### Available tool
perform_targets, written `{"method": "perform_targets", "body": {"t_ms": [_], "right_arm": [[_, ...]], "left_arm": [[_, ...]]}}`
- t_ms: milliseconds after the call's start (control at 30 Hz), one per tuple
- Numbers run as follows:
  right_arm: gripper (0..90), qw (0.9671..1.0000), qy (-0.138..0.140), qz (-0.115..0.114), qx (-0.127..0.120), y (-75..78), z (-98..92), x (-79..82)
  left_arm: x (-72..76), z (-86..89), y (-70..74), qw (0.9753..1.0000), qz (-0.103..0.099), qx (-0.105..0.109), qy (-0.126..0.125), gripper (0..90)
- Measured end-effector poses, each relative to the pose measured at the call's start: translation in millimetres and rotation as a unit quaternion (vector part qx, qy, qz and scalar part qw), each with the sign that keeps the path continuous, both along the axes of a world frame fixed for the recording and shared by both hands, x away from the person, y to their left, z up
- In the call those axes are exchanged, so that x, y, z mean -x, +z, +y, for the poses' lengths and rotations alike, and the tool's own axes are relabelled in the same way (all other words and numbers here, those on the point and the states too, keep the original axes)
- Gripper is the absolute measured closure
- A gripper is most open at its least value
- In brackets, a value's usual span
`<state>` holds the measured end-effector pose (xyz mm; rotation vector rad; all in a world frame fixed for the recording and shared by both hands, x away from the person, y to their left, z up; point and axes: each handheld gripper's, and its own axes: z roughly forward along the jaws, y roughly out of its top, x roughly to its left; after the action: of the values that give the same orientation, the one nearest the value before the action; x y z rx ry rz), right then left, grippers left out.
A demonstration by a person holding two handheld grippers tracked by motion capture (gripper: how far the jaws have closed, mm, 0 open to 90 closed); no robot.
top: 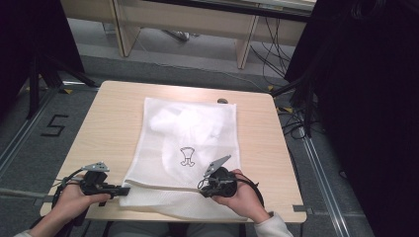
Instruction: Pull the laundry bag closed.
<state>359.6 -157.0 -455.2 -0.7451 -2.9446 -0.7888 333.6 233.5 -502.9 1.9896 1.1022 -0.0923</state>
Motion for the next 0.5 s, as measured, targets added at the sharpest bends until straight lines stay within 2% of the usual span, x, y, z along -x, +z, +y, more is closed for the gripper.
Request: {"method": "perform_targets", "body": {"t_ms": [200,267,500], "right_arm": [[82.2,1.0000,-0.001,0.000,0.000,0.3,-2.0,0.4],[82.2,1.0000,-0.005,0.008,-0.001,0.6,-2.8,1.0],[82.2,1.0000,-0.004,0.002,0.000,-0.2,-5.8,0.8]], "left_arm": [[0.1,0.1,-0.1,1.0000,0.000,0.001,0.000,85.5],[0.0,0.1,-0.1,1.0000,0.000,0.001,0.000,85.4],[0.0,0.2,-0.1,1.0000,0.000,0.001,0.000,85.4]]}}
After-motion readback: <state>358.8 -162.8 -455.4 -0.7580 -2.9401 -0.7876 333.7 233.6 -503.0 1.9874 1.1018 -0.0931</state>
